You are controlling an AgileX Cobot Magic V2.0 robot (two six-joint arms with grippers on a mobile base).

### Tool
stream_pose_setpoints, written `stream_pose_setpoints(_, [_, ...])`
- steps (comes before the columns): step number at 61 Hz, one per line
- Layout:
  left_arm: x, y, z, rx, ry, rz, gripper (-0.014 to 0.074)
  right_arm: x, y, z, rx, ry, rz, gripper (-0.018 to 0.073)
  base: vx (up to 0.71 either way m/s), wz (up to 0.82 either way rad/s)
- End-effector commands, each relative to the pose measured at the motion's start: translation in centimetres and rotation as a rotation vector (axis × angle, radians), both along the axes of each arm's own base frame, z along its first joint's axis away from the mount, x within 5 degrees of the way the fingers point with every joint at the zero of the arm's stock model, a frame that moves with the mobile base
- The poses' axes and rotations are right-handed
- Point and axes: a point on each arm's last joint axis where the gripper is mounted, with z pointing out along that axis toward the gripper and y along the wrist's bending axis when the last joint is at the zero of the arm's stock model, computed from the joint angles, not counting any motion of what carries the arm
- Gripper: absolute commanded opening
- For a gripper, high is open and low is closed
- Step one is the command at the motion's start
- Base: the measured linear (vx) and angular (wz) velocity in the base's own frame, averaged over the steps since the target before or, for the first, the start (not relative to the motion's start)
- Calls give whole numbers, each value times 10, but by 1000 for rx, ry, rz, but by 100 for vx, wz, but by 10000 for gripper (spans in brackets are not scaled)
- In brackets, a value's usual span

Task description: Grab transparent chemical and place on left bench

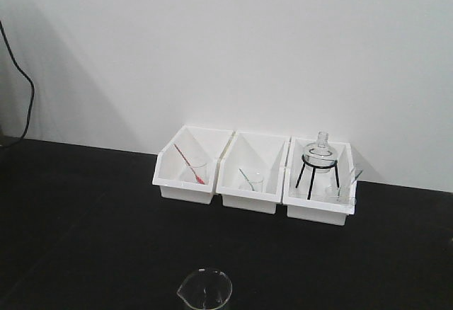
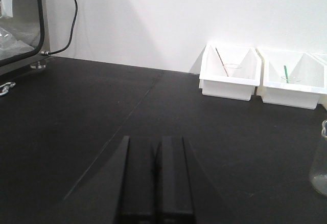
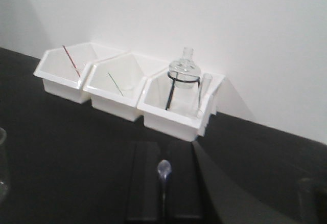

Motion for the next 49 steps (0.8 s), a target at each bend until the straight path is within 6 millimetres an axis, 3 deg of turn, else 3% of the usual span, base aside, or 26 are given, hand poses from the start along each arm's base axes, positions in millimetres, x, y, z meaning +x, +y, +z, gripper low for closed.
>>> stream_pose_setpoints(1, [-1, 0, 3, -14, -81, -1, -3, -3, 13, 22, 42, -158, 150, -7, 0, -1])
stream_pose_setpoints(10, [-1, 0, 3, -14, -81, -1, -3, -5, 19, 27, 4, -225, 226, -6, 0, 0])
stream_pose_setpoints(19, [-1, 0, 3, -14, -81, -1, -3, 9, 26, 39, -83, -218, 313, -3, 0, 0])
stream_pose_setpoints(27, [-1, 0, 3, -14, -81, -1, -3, 38, 36, 66, -38, -243, 482, -3, 0, 0])
stream_pose_setpoints(33, [-1, 0, 3, -14, -81, -1, -3, 65, 43, 74, 4, -210, 549, -3, 0, 0])
stream_pose_setpoints(42, [-1, 0, 3, -14, -81, -1, -3, 100, 83, 75, -53, -145, 645, -3, 0, 0])
stream_pose_setpoints(49, [-1, 0, 3, -14, -81, -1, -3, 127, 117, 71, -107, -67, 595, -3, 0, 0])
